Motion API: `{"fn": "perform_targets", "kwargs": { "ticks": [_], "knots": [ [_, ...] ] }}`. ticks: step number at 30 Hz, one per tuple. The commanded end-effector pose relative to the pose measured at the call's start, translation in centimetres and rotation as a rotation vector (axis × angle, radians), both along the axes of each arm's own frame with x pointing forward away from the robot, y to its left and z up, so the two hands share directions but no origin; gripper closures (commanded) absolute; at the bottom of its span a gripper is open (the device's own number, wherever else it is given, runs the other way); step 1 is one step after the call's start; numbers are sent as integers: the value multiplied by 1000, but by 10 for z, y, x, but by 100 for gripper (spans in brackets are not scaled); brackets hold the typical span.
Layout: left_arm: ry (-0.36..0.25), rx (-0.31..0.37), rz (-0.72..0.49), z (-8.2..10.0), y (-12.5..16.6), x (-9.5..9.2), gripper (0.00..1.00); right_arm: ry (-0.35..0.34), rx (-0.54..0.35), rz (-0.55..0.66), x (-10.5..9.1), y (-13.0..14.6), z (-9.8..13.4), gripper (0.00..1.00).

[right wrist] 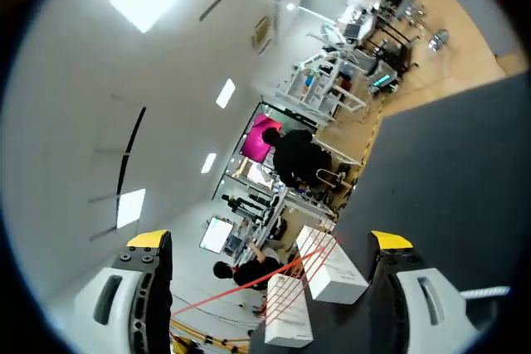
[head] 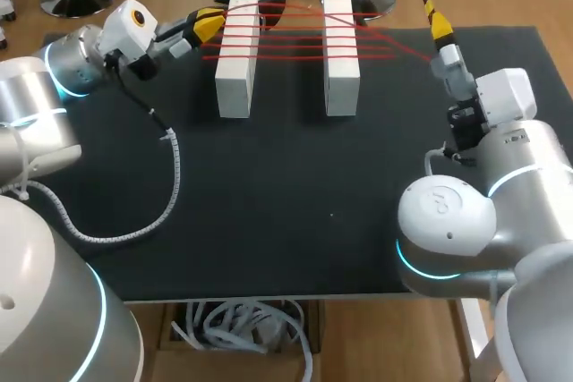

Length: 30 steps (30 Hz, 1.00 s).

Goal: Grab the tape and strap the tape.

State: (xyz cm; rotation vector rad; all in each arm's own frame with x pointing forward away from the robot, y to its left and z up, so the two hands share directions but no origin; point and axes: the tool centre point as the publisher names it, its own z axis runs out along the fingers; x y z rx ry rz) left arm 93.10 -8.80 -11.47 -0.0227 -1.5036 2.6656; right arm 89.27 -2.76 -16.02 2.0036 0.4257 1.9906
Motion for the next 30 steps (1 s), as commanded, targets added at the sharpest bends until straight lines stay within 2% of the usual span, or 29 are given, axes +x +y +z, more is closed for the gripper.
{"fn": "perform_targets", "kwargs": {
  "ticks": [1, 4, 14, 30],
  "knots": [
    [-2, -3, -2, -1, 0, 1, 100, 70, 286, -163, 1, 15, -2, 0],
    [-2, -3, -2, -1, 0, 1, 100, 88, 348, -157, 1, 22, -3, 0],
    [-2, -3, -2, -1, 0, 1, 100, 93, 448, -138, 6, 35, 2, 0],
    [-2, -3, -2, -1, 0, 1, 100, 50, 483, -144, 21, 35, 11, 0]
  ]
}}
